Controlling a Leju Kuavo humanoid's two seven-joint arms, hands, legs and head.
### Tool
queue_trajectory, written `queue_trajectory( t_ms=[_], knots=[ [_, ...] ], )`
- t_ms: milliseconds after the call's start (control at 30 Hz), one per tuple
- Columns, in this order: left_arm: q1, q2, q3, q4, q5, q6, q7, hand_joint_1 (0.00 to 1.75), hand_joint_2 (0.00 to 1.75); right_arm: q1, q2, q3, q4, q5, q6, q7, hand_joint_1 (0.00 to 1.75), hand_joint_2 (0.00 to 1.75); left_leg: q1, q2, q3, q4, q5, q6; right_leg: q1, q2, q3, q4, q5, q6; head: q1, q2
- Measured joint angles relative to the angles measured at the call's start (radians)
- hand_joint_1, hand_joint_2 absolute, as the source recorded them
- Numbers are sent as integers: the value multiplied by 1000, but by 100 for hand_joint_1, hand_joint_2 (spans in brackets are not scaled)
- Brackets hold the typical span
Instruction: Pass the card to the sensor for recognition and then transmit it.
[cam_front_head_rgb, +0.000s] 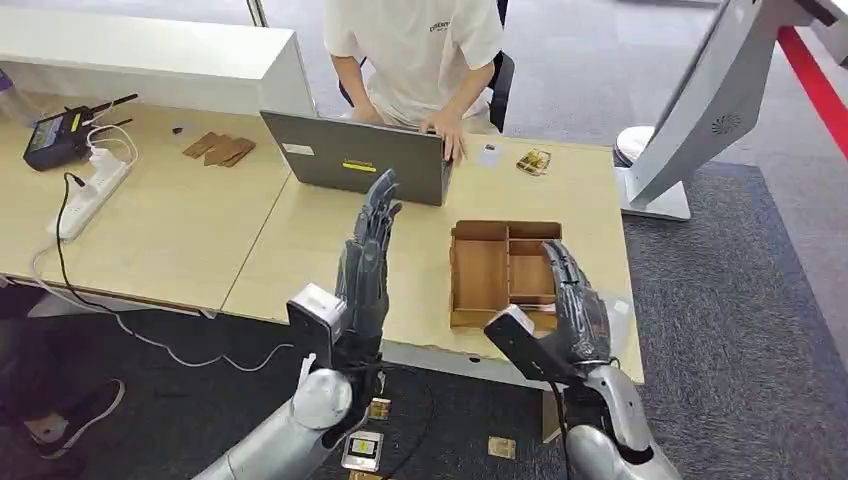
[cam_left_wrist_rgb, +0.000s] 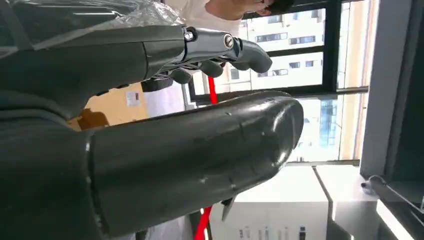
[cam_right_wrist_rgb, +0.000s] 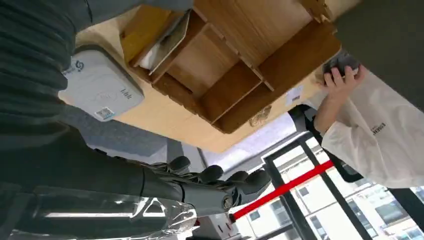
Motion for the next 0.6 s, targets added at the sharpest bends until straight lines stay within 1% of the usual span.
queue_trajectory(
  t_ms=[333, 600],
  knots=[
    [5, -2, 0, -18, -13, -18, 14, 0, 0, 9, 25, 1, 41, 3, 35, -2, 0, 175, 0, 0, 0, 0, 0, 0, 0, 0, 0, 0, 0, 0, 0, 0],
    [8, -9, 0, -24, -17, -28, 26, 0, 0, 9, 57, 2, 122, -15, 2, -10, 0, 175, 0, 0, 0, 0, 0, 0, 0, 0, 0, 0, 0, 0, 0, 0]
  ],
)
